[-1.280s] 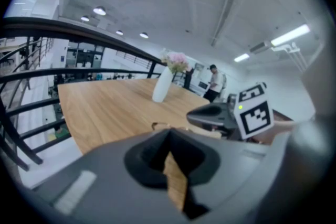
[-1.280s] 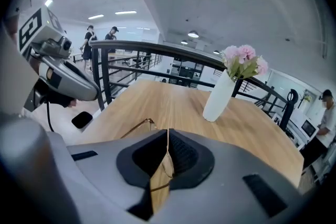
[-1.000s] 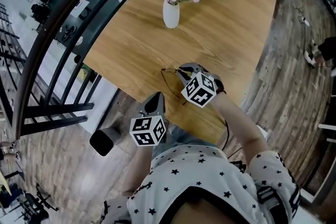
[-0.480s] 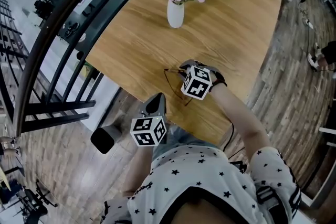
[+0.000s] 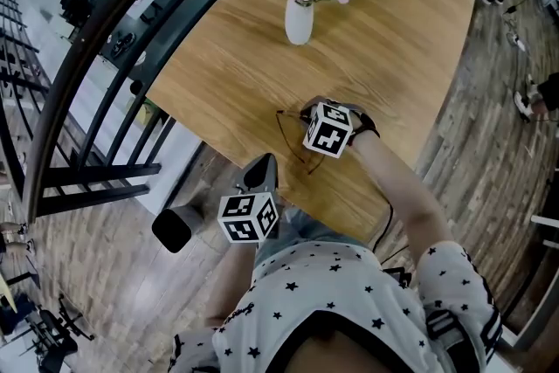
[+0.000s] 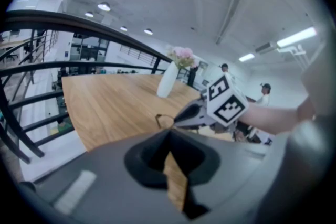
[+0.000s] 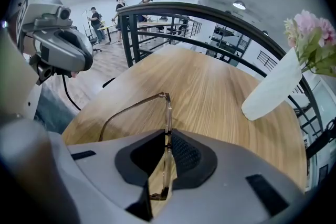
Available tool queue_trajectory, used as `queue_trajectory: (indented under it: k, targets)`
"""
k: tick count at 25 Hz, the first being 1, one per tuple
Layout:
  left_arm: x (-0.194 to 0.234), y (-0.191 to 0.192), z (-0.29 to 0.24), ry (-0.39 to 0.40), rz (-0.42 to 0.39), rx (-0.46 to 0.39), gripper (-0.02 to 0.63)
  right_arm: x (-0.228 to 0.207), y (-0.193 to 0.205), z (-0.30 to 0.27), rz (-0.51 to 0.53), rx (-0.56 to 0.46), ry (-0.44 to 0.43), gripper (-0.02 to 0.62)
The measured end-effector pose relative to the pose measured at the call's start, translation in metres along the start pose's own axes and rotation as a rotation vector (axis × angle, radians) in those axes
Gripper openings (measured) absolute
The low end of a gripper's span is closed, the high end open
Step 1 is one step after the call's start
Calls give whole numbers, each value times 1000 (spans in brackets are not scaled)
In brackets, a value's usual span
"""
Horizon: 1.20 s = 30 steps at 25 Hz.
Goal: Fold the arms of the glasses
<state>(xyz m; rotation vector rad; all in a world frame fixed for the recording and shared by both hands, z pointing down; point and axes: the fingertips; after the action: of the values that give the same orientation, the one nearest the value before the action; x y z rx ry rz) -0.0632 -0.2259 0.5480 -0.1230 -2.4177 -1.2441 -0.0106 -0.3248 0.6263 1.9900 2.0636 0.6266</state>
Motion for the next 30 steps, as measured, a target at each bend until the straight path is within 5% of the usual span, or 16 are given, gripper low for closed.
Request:
queue_trajectory:
  k: [30]
  targets:
    - [0,-1,35,32,-19,-53,8,17,-24,47,-30,-49,206,21]
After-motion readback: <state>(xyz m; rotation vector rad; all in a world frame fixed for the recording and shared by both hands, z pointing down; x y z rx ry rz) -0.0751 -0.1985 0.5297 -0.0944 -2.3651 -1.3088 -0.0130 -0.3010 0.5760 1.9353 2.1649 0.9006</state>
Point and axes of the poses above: the fingertips, and each gripper's own axes: z backward along the fingers, x to its left, y out of its underside, and after that the axes turned 2 degrees about y, right-handed
